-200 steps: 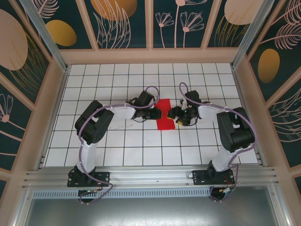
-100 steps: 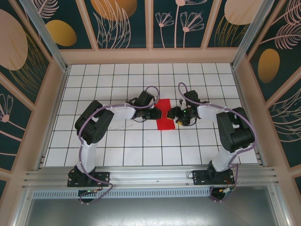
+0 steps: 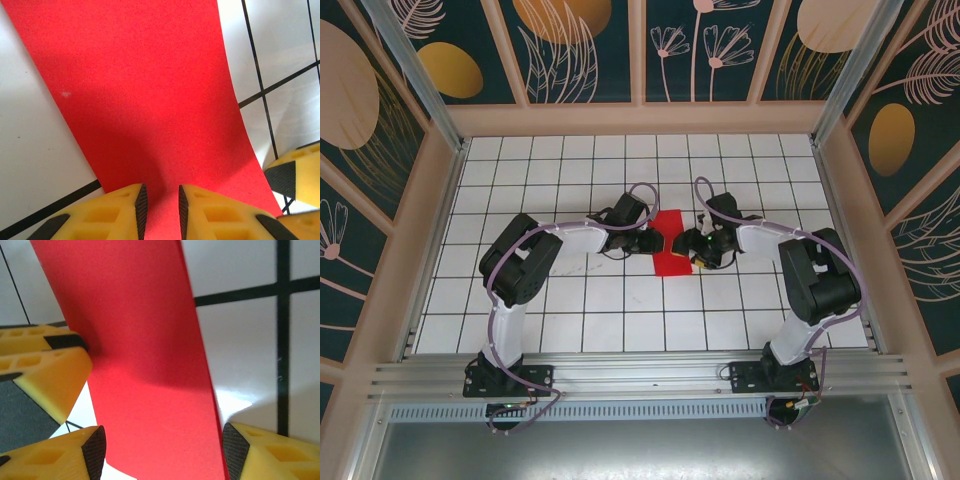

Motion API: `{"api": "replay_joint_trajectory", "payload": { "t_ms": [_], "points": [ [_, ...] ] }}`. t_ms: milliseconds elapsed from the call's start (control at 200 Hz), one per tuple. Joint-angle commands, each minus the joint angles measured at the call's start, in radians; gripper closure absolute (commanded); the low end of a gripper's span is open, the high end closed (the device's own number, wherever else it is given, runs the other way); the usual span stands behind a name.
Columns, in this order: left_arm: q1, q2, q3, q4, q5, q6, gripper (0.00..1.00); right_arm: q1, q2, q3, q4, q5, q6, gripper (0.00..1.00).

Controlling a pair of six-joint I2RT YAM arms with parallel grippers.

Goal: Fold a paper plane with a square sheet of paper (fold left side to right side)

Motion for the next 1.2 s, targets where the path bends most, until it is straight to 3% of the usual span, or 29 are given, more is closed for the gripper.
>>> {"api": "replay_joint_trajectory", "payload": {
  "t_ms": [0, 295, 555, 741, 966, 1191],
  "points": [
    [0.000, 0.026, -0.006, -0.072, -0.037, 0.022, 0.71, 0.015, -0.033, -0.002, -0.055, -0.035, 0.020, 0.34],
    [0.000, 0.024, -0.007, -0.075, -0.040, 0.025, 0.71, 0.006, -0.041, -0.003, -0.057, -0.039, 0.014, 0.34],
    [0.001, 0.012, -0.005, -0.063, -0.036, 0.025, 0.71, -0.026, -0.051, -0.044, 0.085, -0.198, 0.076, 0.35],
    [0.000, -0.010, -0.014, -0.047, -0.034, 0.027, 0.69, -0.033, -0.025, -0.037, 0.091, -0.206, 0.077, 0.35],
    [0.000, -0.087, -0.027, -0.004, -0.060, 0.030, 0.60, -0.038, -0.010, -0.065, 0.108, -0.204, 0.085, 0.34],
    [0.002, -0.256, -0.117, 0.068, -0.170, 0.051, 0.48, -0.044, -0.001, -0.061, 0.159, -0.248, 0.109, 0.35]
  ]
}}
